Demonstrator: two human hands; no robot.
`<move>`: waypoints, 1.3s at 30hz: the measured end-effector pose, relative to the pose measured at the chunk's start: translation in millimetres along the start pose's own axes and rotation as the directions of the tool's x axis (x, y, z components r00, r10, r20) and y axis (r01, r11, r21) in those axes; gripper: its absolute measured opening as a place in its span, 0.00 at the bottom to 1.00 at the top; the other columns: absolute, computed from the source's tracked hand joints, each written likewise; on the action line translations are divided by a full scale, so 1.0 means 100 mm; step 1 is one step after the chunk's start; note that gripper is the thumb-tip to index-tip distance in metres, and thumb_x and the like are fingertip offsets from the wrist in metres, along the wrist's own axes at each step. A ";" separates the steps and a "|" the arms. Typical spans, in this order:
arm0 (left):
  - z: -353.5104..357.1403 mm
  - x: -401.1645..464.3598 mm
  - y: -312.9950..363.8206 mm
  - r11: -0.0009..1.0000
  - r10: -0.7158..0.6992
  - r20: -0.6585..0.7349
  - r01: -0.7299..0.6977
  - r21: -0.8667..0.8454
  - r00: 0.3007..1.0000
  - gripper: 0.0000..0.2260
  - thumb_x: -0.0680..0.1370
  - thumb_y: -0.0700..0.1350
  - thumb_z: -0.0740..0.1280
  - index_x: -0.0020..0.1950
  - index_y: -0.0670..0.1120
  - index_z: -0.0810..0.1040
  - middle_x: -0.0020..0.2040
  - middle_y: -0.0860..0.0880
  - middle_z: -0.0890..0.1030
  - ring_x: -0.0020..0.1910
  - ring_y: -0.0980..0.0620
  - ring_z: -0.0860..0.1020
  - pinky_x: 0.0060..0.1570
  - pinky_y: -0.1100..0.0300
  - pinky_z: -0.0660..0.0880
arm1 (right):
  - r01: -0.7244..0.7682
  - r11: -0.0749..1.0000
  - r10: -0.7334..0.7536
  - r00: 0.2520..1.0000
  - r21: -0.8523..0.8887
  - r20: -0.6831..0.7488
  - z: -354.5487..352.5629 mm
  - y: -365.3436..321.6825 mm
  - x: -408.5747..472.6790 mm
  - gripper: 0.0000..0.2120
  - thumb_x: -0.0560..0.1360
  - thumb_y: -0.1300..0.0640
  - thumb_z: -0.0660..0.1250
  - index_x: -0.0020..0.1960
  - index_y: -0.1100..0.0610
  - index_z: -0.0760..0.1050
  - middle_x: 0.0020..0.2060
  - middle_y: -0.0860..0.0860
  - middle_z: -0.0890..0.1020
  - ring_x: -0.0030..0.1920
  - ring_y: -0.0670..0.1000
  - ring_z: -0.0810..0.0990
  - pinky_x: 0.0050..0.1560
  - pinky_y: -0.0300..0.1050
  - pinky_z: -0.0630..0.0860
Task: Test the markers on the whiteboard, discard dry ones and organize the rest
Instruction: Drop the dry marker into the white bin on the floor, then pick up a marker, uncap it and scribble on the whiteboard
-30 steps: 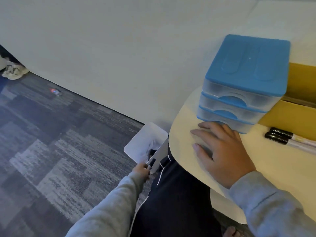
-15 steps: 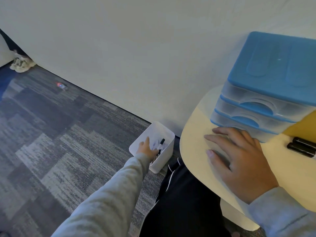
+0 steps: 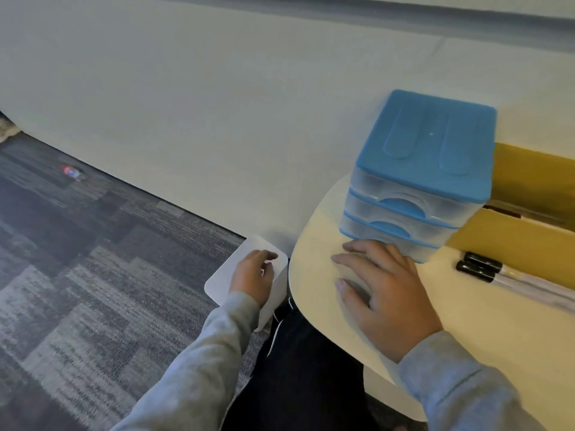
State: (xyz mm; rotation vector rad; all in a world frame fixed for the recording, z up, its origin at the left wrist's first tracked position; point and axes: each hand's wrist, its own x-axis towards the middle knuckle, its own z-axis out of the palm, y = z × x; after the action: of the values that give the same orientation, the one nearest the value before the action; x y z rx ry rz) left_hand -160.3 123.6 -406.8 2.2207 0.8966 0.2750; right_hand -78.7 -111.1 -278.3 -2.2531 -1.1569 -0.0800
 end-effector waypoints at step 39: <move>-0.39 -0.27 3.57 0.399 0.865 0.247 -0.897 0.188 0.437 0.08 0.82 0.50 0.58 0.48 0.52 0.75 0.42 0.55 0.76 0.40 0.54 0.74 0.44 0.55 0.76 | -0.336 0.844 0.481 0.819 -0.417 0.312 -2.35 1.20 0.45 0.02 0.74 0.53 0.73 0.45 0.49 0.81 0.40 0.44 0.79 0.45 0.50 0.80 0.47 0.44 0.77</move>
State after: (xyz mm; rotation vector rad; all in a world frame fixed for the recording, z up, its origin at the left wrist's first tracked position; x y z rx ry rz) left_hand -11.0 -53.6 -130.6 2.7824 -0.4874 0.5192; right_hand 88.9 -257.3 -129.6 -2.8914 -0.8546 0.4163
